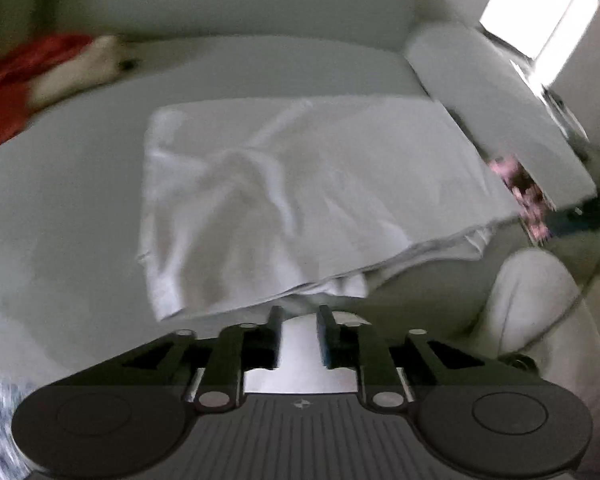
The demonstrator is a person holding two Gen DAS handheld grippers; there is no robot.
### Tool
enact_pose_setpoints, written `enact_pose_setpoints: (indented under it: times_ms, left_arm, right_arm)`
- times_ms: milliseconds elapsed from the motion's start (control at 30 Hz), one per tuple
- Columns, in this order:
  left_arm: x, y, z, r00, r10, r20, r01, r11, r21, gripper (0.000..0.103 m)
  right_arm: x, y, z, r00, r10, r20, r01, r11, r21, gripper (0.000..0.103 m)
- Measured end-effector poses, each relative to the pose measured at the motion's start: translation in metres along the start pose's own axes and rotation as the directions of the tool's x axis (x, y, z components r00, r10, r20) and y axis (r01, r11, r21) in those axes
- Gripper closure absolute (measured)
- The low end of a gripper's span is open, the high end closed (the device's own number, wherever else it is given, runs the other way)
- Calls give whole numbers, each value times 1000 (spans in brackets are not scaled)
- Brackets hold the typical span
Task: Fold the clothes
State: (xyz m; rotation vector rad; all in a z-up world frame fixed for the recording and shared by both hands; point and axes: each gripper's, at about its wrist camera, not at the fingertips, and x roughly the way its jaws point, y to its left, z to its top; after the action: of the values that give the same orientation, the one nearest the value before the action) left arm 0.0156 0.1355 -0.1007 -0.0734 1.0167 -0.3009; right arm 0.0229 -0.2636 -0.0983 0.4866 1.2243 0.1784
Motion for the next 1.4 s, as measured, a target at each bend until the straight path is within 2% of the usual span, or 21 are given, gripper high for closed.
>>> enact_pose_setpoints:
  times_ms: [67,200,333,400,467,533,600,667,700,733,800,900,1000,1033,1067,1100,1167,1233,1267,1333,1400]
  left_arm:
    - [-7,8,-3,998,15,67,-10,997,-78,72]
    - [9,0,13,985,23,173,0,991,-133,72]
    - [47,-12,43,978,55,202,-26,989,-142,75]
    - [72,-18,54,983,95,158,-78,991,-107,77]
    - [89,-25,53,990,142,-9,-142,990,1,79]
    - [80,-38,50,981,179,-79,-169,979,117,79]
    - [64,-41,44,975,180,-129,-161,976,145,79]
    - [48,-36,40,980,156,-121,-140,982,125,77]
    - [40,-32,41,985,143,-97,-132,985,108,72]
    - [34,-30,46,990,129,-61,-124,989,80,66]
    - [25,-27,56,994,104,15,-104,994,20,63]
    - [30,-25,79,991,78,112,-72,996,-58,61]
    - [52,-17,99,981,101,166,-77,986,-145,61]
    - [62,-11,105,981,103,164,-72,980,-187,64]
    - [72,-5,111,982,97,162,-57,970,-234,66]
    - [81,2,116,982,86,168,-36,959,-280,69]
    - [97,19,126,978,68,196,5,936,-353,78]
    - [113,33,136,971,46,234,55,911,-408,80]
    - [123,40,140,968,34,247,78,899,-430,80]
    - [143,56,145,971,35,235,81,881,-466,81]
    - [159,72,144,974,59,217,59,864,-500,89]
  right_arm:
    - [-4,1,2,998,-5,56,5,1000,0,55]
    - [14,15,9,991,34,125,-31,999,-29,54]
    - [57,42,20,987,14,158,3,994,-105,55]
    - [83,57,23,986,-28,166,54,986,-156,56]
    - [94,65,13,985,-84,150,118,965,-235,58]
    - [99,72,1,981,-144,133,180,929,-324,58]
    - [89,71,-11,982,-169,83,188,914,-359,54]
    - [72,58,-15,987,-160,13,156,939,-306,54]
    - [62,49,-14,991,-134,14,133,957,-258,54]
    - [52,41,-11,995,-96,42,102,972,-213,54]
    - [33,26,1,993,-15,121,28,994,-110,53]
    - [17,3,31,959,82,271,-101,993,56,48]
    - [27,-20,66,931,68,360,-142,973,184,50]
    - [35,-29,77,924,60,377,-157,960,231,60]
    - [43,-38,85,919,65,390,-185,943,277,87]
    - [52,-45,92,910,88,405,-227,924,308,96]
    - [68,-55,103,876,147,459,-320,890,326,96]
    - [84,-63,115,837,180,516,-394,853,341,96]
    - [93,-67,121,826,195,528,-424,833,355,95]
    - [119,-74,137,829,241,505,-466,797,384,95]
    - [142,-82,153,858,239,455,-446,788,426,95]
